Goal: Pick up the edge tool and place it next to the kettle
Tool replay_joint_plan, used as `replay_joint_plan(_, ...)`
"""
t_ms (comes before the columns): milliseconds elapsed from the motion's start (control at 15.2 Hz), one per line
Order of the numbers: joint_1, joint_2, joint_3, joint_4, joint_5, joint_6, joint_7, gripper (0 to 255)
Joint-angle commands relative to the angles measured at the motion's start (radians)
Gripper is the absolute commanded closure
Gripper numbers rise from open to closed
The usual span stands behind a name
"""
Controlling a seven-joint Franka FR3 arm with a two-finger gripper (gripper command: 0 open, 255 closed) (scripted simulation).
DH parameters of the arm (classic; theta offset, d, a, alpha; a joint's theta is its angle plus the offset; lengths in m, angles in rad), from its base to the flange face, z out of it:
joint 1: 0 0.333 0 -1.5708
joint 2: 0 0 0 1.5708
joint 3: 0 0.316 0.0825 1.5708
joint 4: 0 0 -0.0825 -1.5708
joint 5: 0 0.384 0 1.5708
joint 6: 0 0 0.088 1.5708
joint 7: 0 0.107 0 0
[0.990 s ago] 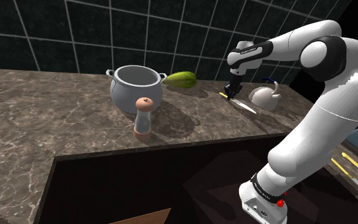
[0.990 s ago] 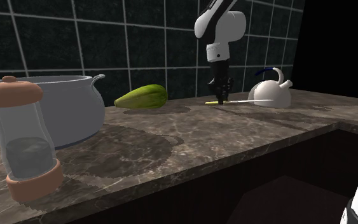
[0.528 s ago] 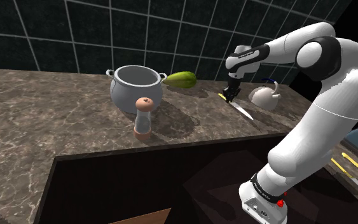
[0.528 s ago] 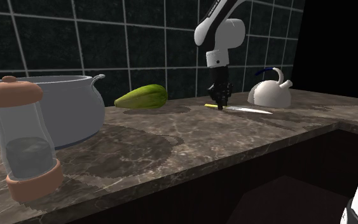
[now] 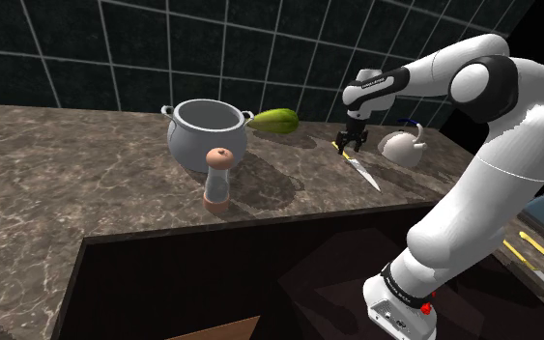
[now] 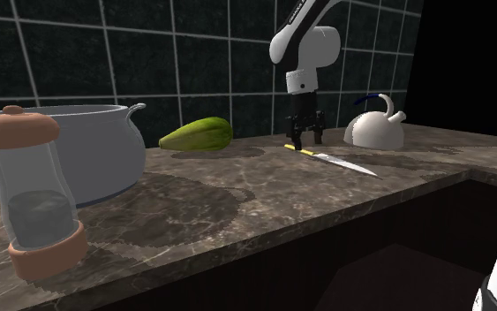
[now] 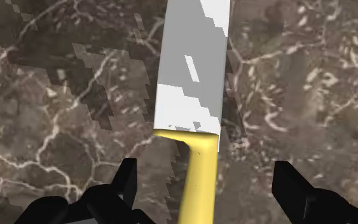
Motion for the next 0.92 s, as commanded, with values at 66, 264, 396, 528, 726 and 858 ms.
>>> replay_joint_plan(66, 0.0, 0.0, 0.0, 0.0, 0.0, 0.0, 0.0, 0)
replay_joint_plan(264, 0.006, -0.029, 0.003, 0.069, -0.001, -0.098, 0.002, 0)
replay_joint_plan(396, 0.007, -0.034, 0.004, 0.09, -0.001, -0.124, 0.002, 0)
replay_joint_plan(528, 0.007, -0.034, 0.004, 0.09, -0.001, -0.124, 0.002, 0)
replay_joint_plan(726, 0.007, -0.034, 0.004, 0.09, -0.001, -0.124, 0.002, 0)
replay_joint_plan(858, 0.007, -0.034, 0.004, 0.09, -0.001, -0.124, 0.002, 0)
